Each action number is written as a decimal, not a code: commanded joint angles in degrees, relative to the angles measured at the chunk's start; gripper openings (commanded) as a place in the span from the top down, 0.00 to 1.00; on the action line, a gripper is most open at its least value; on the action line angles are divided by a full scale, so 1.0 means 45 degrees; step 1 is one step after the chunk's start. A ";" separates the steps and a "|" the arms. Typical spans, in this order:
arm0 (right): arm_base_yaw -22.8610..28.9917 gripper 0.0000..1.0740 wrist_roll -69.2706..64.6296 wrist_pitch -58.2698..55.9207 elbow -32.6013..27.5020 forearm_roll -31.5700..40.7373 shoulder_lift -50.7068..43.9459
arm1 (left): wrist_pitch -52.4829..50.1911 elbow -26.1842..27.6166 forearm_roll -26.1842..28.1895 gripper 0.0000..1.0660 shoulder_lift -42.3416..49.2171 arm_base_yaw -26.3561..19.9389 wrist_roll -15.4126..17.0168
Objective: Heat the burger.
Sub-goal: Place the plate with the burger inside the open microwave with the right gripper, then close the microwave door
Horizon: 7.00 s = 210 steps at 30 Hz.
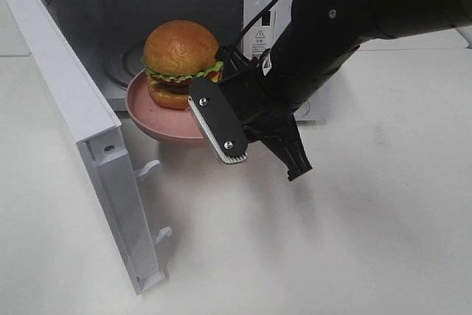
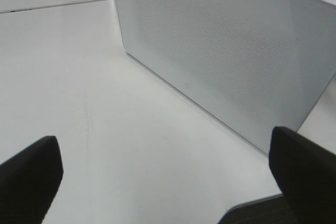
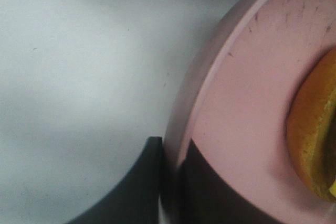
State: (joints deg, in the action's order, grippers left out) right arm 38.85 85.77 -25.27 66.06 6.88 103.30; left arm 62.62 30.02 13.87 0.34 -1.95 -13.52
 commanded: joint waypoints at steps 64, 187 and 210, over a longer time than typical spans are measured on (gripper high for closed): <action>-0.0318 1.00 -0.3794 -0.1095 0.9740 -0.2763 0.6544 | -0.0102 -0.0025 0.0025 0.06 0.0216 0.0038 0.0102; -0.0471 0.30 -1.9060 -0.8314 -0.4953 -0.2979 -1.3866 | -0.0102 -0.0025 0.0025 0.06 0.0216 0.0038 0.0102; -0.5093 0.30 -1.9557 -0.7792 -0.7843 -0.2941 -1.9595 | -0.0102 -0.0025 0.0025 0.06 0.0216 0.0038 0.0102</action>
State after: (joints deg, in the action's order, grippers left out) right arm 17.30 -2.29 -61.19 31.11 -6.42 16.62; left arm 62.62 30.02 13.87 0.34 -1.95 -13.52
